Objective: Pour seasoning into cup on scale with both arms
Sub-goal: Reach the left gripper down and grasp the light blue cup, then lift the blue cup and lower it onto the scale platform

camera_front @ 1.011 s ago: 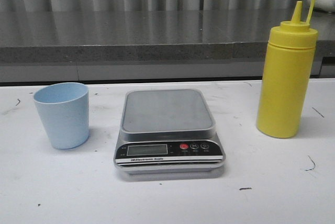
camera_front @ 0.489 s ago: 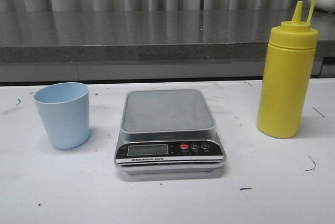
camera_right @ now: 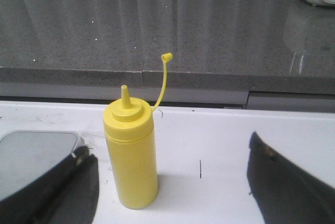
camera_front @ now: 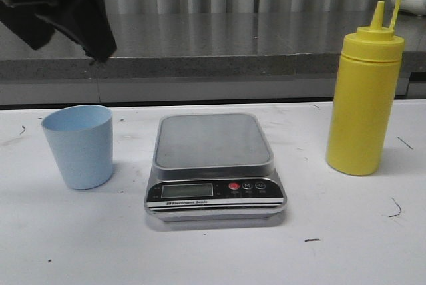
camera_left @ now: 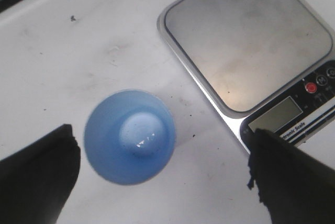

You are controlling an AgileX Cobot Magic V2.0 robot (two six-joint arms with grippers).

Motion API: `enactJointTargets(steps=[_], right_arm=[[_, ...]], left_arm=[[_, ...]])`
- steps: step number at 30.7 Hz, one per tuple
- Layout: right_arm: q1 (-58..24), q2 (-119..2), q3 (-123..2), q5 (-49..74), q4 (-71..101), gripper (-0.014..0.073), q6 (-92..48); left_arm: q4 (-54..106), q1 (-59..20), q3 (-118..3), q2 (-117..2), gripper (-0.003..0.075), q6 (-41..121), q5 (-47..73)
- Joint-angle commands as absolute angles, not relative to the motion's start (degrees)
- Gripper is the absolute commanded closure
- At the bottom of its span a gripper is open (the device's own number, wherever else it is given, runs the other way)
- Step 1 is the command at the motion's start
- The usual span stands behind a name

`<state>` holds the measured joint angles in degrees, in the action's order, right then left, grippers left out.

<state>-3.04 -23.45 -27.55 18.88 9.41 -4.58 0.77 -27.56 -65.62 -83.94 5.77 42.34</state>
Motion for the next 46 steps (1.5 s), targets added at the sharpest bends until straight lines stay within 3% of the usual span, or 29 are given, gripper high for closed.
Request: enactJointTargets(steps=[1, 12, 21, 35, 46], right_arm=[[-2.7, -24.2, -29.6, 14.4, 9.4, -0.0005, -5.1], [-2.7, -24.2, -29.6, 14.5, 9.4, -0.0005, -5.1], [-2.7, -24.2, -29.6, 14.5, 9.4, -0.0005, -5.1], [-2.7, -24.2, -29.6, 14.5, 9.4, -0.0005, -5.1], [-2.7, -24.2, -29.6, 14.5, 9.4, -0.0005, -5.1]], left_arm=[[0.6, -28.3, -70.4, -87.5, 0.012, 5.7, 43.7], [0.6, -28.3, -73.2, -100.2, 0.0351, 5.7, 44.9], [0.5, -28.3, -73.2, -101.5, 0.0738, 5.7, 42.7], [1.6, -30.1, -90.4, -101.5, 0.074, 5.7, 61.2], [4.1, -38.9, -103.0, -108.9, 0.074, 5.7, 60.6]])
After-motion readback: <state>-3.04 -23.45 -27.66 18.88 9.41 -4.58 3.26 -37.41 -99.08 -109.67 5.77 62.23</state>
